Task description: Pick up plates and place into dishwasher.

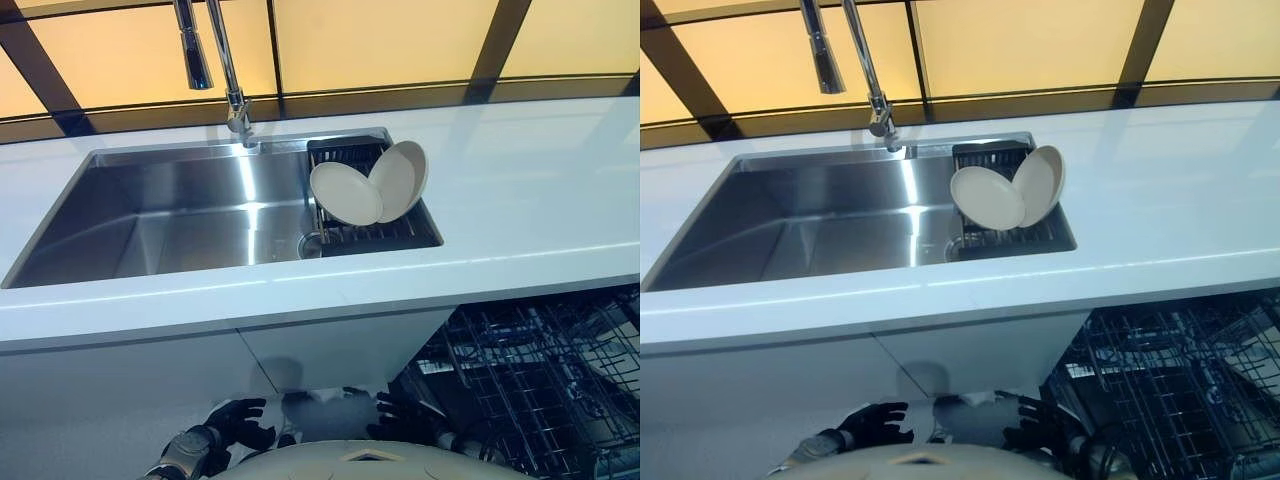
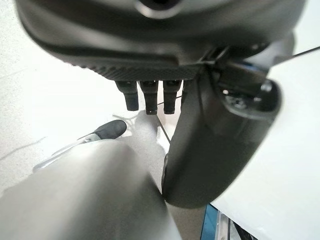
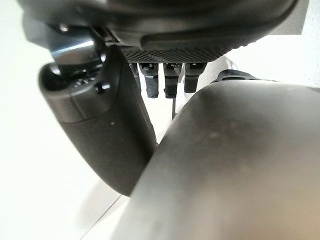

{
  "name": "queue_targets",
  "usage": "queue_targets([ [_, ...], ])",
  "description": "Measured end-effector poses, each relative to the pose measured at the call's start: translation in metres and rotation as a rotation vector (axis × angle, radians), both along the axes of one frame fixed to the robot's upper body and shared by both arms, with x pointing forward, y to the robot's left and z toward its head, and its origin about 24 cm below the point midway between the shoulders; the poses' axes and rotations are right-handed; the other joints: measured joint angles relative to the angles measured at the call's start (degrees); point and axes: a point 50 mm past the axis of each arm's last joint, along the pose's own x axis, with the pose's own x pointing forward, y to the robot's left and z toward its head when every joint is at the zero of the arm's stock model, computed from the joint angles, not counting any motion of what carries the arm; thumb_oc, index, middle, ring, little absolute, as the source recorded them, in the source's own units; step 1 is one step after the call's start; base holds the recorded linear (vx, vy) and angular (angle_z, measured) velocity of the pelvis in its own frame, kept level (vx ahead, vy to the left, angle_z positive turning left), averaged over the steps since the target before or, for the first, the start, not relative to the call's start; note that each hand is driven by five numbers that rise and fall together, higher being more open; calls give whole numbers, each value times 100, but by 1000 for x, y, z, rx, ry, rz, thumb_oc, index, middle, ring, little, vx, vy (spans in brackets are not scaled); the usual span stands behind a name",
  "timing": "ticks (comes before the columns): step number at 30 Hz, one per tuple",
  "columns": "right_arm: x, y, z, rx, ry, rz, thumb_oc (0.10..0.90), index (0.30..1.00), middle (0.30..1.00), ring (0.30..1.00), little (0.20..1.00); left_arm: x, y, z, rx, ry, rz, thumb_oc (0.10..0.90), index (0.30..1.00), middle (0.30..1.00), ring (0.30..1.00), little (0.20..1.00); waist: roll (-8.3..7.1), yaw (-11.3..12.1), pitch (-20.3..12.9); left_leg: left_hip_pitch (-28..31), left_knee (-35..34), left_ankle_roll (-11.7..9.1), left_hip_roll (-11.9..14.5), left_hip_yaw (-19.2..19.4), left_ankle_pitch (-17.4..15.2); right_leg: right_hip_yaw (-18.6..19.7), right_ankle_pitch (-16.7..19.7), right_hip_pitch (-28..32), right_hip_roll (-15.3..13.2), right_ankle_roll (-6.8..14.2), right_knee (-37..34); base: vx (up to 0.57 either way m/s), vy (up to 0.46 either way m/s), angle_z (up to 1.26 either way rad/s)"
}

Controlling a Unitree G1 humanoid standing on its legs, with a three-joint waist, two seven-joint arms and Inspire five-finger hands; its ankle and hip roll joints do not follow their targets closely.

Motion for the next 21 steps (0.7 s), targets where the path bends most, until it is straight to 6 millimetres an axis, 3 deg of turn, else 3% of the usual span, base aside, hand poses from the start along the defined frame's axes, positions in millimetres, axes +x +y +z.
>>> queue_targets([
  [17,0,0,0,0,0,-1,800,900,900,900,900,1,0,0,-3,1,-8,800,900,900,900,900,0,-4,0,0,0,0,0,4,0,4,0,-2,1,0,1,0,0,0],
  [20,0,0,0,0,5,-1,800,900,900,900,900,3,-3,1,-18,-16,-57,800,900,900,900,900,-3,-7,2,1,0,0,0,9,0,7,0,-5,1,0,1,0,0,0],
  [21,1,0,0,0,4,-1,800,900,900,900,900,8,-5,4,-15,-45,-149,800,900,900,900,900,-5,-9,4,4,1,2,0,16,2,8,1,-20,1,0,2,0,0,0],
])
